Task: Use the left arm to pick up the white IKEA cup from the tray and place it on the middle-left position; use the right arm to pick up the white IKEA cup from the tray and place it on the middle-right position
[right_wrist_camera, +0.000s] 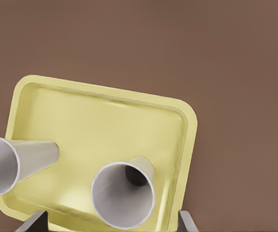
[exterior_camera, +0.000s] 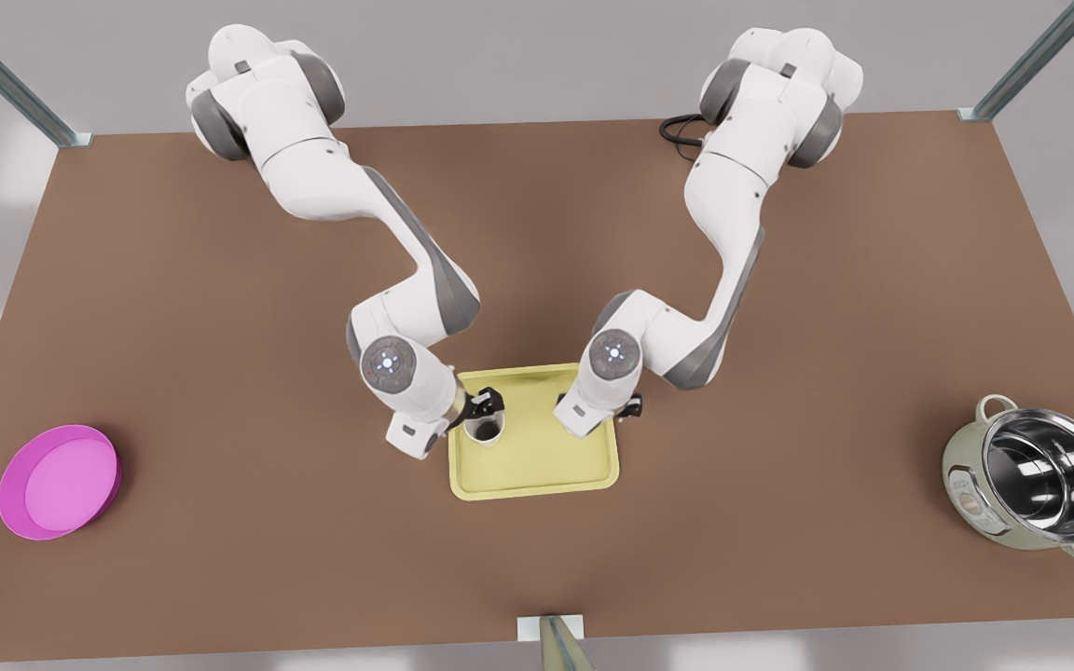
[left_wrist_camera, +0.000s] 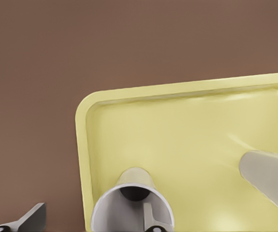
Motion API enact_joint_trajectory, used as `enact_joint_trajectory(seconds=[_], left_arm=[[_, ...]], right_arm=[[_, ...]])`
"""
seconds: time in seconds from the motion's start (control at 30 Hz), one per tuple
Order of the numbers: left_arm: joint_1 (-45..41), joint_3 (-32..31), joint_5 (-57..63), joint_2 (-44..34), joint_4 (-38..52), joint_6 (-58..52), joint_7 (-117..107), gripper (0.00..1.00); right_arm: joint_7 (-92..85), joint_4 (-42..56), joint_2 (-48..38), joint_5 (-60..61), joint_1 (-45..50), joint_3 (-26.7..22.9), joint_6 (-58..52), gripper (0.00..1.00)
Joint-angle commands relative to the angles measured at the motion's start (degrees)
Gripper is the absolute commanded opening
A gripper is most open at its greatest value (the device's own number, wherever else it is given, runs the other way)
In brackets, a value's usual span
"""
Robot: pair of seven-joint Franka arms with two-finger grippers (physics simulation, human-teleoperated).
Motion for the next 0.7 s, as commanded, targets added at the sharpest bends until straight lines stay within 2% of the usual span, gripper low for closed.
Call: enact_joint_trajectory(seconds=[0.0, 0.17, 0.33, 0.37, 0.47, 0.5, 0.6, 0.67], left_arm=[[-0.03, 0.01, 0.55, 0.49, -0.37, 1.9, -13.47, 0.98], [-0.12, -0.07, -0.15, 3.39, -0.37, 3.75, -11.98, 0.98], [-0.12, -0.34, -2.0, 4.01, -0.28, 3.93, -12.15, 0.93], [-0.12, -0.34, -2.7, 4.01, -0.28, 3.93, -12.15, 0.88], [-0.03, -0.43, -3.66, 3.65, -0.2, 3.66, -12.5, 0.47], [0.05, -0.34, -4.11, 3.57, -0.11, 3.57, -12.41, 0.39], [0.23, -0.34, -4.9, 3.57, -0.11, 3.31, -12.24, 0.24], [0.23, -0.25, -4.9, 3.48, -0.11, 3.05, -12.33, 0.2]], right_arm=[[15.86, 0.02, 0.51, -2.85, 0.75, -0.61, 2.7, 1.0], [14.37, -0.68, 1.47, -8.04, 0.4, -0.88, 2.26, 1.0], [14.46, -2.7, 3.15, -7.51, 0.48, -0.44, 2.43, 1.0], [14.55, -2.79, 3.85, -7.51, 0.48, -0.26, 2.87, 1.0], [14.46, -4.55, 4.91, -5.14, 0.66, 0.0, 4.19, 1.0], [14.46, -4.72, 4.91, -4.97, 0.4, 0.97, 4.28, 1.0], [14.46, -4.81, 5.17, -4.97, 0.31, 1.23, 4.28, 1.0], [14.46, -4.81, 5.7, -4.97, 0.31, 1.23, 4.28, 0.91]])
